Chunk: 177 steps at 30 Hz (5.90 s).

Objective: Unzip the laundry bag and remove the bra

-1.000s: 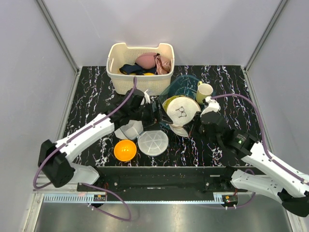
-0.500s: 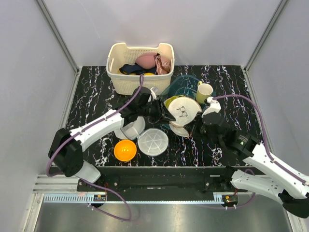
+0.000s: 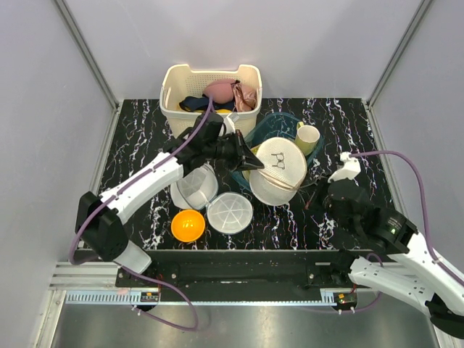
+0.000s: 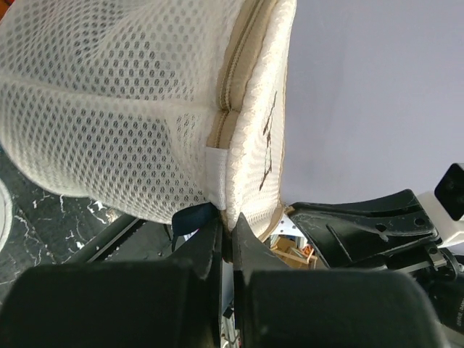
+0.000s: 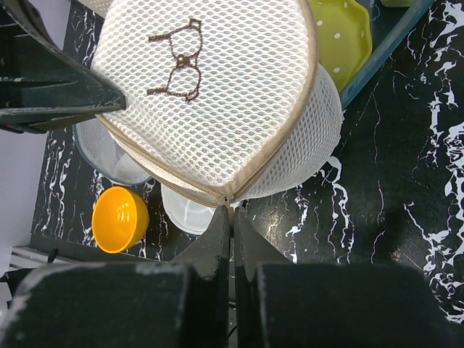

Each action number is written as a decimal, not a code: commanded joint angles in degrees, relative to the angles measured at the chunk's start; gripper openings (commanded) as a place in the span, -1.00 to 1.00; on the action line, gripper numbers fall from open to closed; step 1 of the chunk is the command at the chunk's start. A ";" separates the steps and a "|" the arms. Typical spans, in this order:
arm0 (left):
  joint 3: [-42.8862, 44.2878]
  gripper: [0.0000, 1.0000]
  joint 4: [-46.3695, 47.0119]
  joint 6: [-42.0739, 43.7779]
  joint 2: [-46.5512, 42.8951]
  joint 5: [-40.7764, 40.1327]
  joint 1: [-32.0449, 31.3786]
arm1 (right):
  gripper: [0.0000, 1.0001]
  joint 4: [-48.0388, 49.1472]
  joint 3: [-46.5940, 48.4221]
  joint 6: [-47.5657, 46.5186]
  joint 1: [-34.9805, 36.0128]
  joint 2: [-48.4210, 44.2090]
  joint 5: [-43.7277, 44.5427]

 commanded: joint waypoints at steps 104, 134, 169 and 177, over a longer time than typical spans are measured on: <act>3.13 0.06 -1.31 -2.20 0.88 -3.93 -1.33 | -1.00 12.40 -0.24 -0.90 -2.00 10.57 -5.45; 23.27 -0.80 -12.64 11.43 12.49 0.99 1.92 | -1.00 9.67 3.54 -0.91 -4.38 7.75 -2.64; 13.07 -1.00 -9.13 7.03 1.94 -4.20 -0.19 | -1.00 3.88 -8.32 2.96 -4.46 -4.28 7.27; 19.66 -1.00 -10.63 12.03 3.96 5.56 0.34 | -1.00 -3.32 -10.53 3.32 -4.55 -9.82 16.24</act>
